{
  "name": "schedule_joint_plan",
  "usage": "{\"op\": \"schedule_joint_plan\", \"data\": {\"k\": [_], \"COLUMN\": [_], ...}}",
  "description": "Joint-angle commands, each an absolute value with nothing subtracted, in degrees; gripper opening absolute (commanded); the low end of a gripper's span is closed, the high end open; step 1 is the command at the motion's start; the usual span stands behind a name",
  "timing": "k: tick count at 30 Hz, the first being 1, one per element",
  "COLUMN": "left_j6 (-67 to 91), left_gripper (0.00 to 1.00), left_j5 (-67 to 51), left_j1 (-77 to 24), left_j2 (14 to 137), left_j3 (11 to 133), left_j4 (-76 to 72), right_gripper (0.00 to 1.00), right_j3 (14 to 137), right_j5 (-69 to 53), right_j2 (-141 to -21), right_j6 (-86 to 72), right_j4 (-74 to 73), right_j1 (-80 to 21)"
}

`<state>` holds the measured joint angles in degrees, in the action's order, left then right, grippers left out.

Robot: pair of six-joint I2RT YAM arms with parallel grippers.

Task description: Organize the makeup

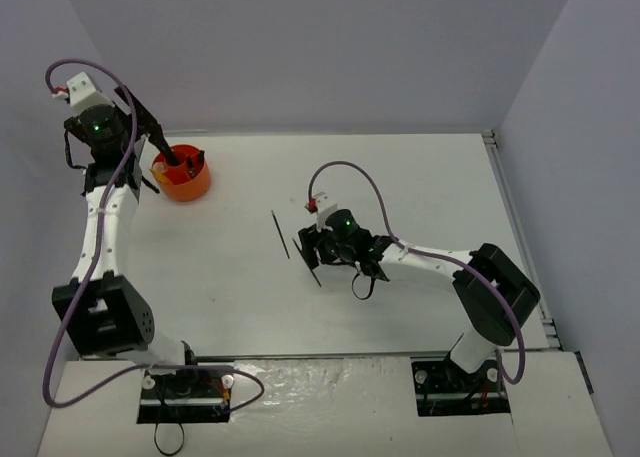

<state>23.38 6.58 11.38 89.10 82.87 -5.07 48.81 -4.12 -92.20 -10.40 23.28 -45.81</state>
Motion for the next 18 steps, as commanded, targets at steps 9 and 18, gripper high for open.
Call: {"op": "schedule_joint_plan", "data": {"k": [9,18], "left_j6": [26.81,25.27], "left_gripper": [0.97,0.97], "left_j5": [-6.81,-12.99], "left_j1": [5.97,2.88], "left_j2": [60.79,50.54], "left_j3": [71.48,61.19], "left_j4": [23.62,30.29], "right_gripper": [0.46,0.38], "right_j3": [56.32,57.68], "right_j5": [2.21,5.03], "right_j2": [-99.75,-101.89], "right_j6": [-11.85,-12.8], "right_j4": [11.37,9.93], "right_j1": [-49.8,-53.08]}}
